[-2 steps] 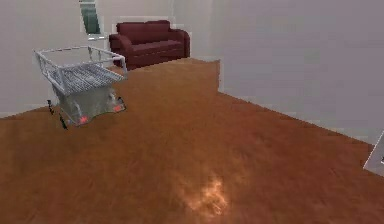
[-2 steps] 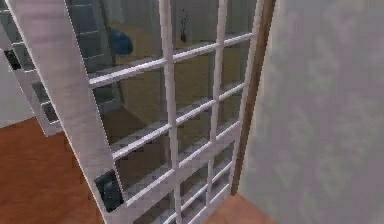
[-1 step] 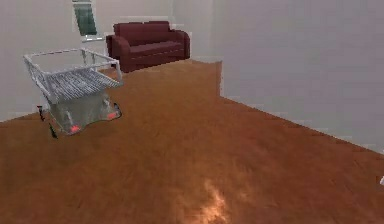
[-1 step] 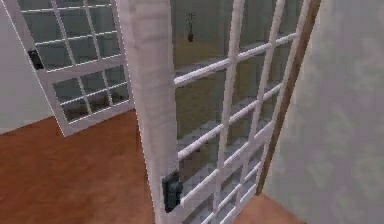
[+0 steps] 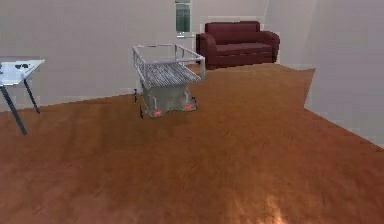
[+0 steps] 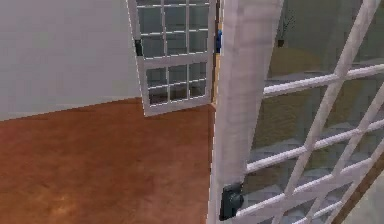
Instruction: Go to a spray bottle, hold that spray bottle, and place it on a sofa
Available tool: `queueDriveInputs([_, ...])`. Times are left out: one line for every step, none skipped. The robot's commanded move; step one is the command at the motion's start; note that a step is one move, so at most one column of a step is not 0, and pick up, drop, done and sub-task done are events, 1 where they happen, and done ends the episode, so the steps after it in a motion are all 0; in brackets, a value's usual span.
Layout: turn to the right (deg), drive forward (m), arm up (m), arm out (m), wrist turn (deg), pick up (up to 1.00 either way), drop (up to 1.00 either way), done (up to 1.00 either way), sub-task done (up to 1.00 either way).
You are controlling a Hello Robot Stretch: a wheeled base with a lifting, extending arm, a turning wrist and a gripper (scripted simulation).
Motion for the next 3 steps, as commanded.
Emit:
queueDriveInputs([0.0,0.25,0.00,0.00,0.0,0.00,0.00,0.00,0.00])
queueDriveInputs([24.0,0.00,0.00,0.00,0.0,0.00,0.00,0.00,0.00])
queueDriveInputs([0.0,1.00,0.00,0.00,0.0,0.00,0.00,0.00,0.00])
